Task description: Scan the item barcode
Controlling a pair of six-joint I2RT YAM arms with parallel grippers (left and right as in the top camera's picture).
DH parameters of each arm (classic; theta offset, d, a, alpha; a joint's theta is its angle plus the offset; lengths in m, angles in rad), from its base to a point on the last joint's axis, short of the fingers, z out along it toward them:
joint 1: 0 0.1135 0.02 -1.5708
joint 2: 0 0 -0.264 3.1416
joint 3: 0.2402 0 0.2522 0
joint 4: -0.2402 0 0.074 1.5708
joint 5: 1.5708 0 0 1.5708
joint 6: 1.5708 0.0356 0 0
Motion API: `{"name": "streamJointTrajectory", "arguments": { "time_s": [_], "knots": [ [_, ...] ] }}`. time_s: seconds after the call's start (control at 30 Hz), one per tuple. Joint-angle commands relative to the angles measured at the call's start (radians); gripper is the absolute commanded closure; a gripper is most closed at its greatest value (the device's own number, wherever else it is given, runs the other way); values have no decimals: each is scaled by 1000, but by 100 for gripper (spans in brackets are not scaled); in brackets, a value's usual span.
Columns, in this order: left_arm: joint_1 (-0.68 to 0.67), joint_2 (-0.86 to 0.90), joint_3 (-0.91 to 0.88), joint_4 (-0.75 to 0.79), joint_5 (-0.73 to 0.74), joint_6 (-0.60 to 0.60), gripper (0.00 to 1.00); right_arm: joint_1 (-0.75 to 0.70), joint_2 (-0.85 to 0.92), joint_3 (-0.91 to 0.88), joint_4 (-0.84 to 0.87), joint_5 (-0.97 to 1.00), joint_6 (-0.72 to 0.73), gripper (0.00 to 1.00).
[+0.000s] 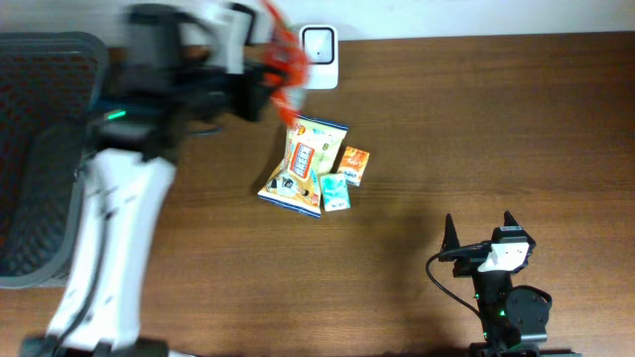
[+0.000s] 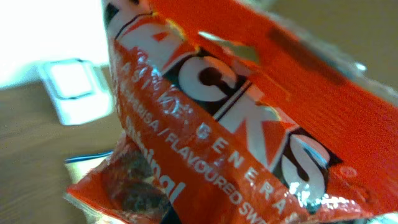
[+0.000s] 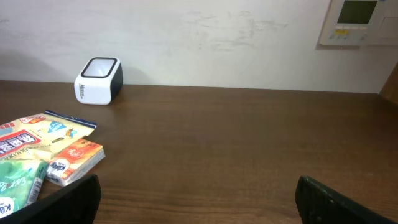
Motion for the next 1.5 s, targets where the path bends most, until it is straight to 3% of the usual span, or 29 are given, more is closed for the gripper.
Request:
{"name": "streamJointTrajectory", "arguments": {
  "time_s": [0.0,0.13,0.27,0.4,0.43,0.47,0.5,0.53,0.6,0.7,0.87,1.1,1.47],
  "knots": [
    [-174,154,5,61,-32,-56,100,-3,-6,-9,-2,5,11,1],
    [-311,333,5,125,-320,-317,100,-4,-6,-9,-2,5,11,1],
    [-437,504,5,221,-329,-539,100,-3,-6,-9,-2,5,11,1],
    [-509,579,5,248,-409,-639,100,-3,-6,-9,-2,5,11,1],
    [-518,585,5,245,-459,-638,83,-3,-6,-9,-2,5,11,1],
    [-522,586,5,243,-488,-638,79,-3,-6,-9,-2,5,11,1],
    [-522,586,6,245,-492,-637,67,-3,-6,-9,-2,5,11,1],
    [-521,586,6,248,-494,-629,32,-3,-6,-9,-2,5,11,1],
    [-505,578,25,241,-494,-552,4,-3,-6,-9,-2,5,11,1],
    [-468,515,91,180,-494,-505,1,-3,-6,-9,-2,5,11,1],
    [-315,290,160,-50,-524,-317,1,-3,-6,-9,-2,5,11,1],
    [-163,234,158,-463,-693,-315,1,-4,-6,-9,-2,5,11,1],
    [-159,234,158,-506,-737,-315,1,-3,-6,-9,-2,5,11,1]
  ]
}}
